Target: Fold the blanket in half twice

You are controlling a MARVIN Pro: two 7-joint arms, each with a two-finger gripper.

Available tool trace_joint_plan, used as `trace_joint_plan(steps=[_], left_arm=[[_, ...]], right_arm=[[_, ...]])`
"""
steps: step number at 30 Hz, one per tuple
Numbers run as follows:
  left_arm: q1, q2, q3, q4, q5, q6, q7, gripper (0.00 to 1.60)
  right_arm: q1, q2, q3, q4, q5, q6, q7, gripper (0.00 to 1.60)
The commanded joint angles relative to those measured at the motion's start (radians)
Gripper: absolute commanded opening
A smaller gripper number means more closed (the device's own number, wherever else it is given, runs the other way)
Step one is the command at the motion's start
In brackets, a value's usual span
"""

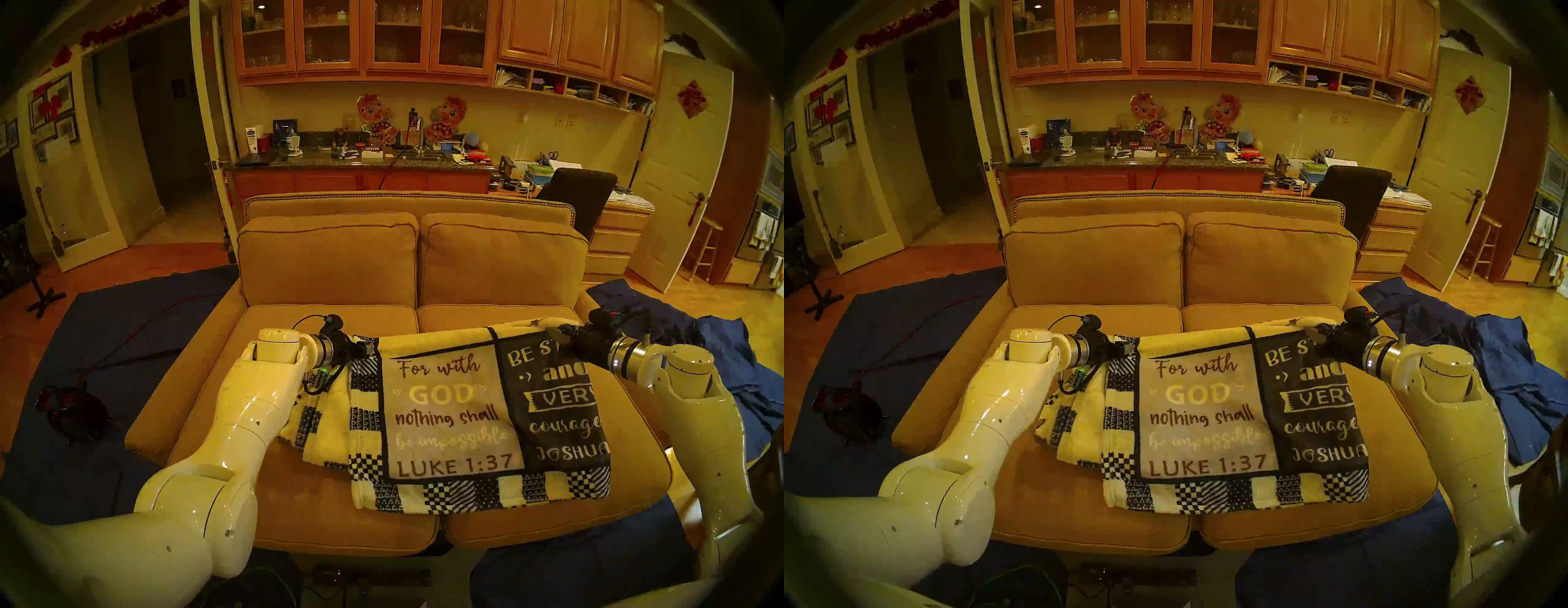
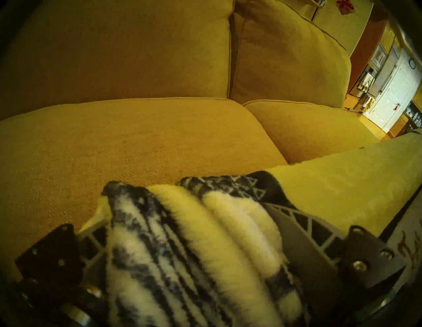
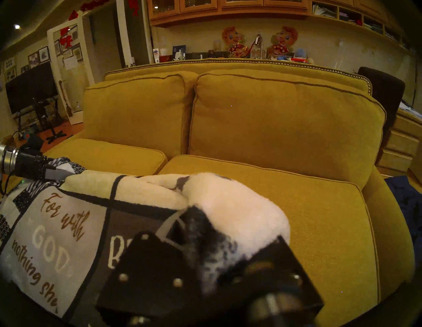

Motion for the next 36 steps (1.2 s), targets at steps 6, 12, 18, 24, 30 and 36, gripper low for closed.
trace_joint_plan(steps=[6, 12, 18, 24, 30, 36], left_arm=[[-0.120, 0.017, -0.004, 0.089, 0.019, -0.019, 0.022, 1.60], [-0.163, 0.019, -0.004, 0.127, 0.021, -0.026, 0.017, 1.60], [-0.194, 0.019, -0.003, 0.162, 0.022, -0.032, 0.007, 1.60], [-0.207, 0.009, 0.006, 0.191, 0.023, -0.045, -0.015, 1.60], [-0.206, 0.000, 0.012, 0.189, 0.022, -0.066, -0.049, 1.60], [-0.186, 0.003, 0.026, 0.138, 0.028, -0.094, -0.090, 1.60]], right_arm=[[0.155, -0.011, -0.041, 0.071, -0.029, -0.002, -0.056, 0.00], [0.227, -0.031, -0.082, 0.133, -0.051, 0.000, -0.080, 0.00], [0.259, -0.048, -0.108, 0.170, -0.068, -0.006, -0.107, 0.00], [0.311, -0.072, -0.137, 0.223, -0.092, -0.010, -0.138, 0.00], [0.342, -0.091, -0.152, 0.261, -0.114, -0.017, -0.165, 0.00], [0.381, -0.110, -0.168, 0.305, -0.133, -0.020, -0.183, 0.00]])
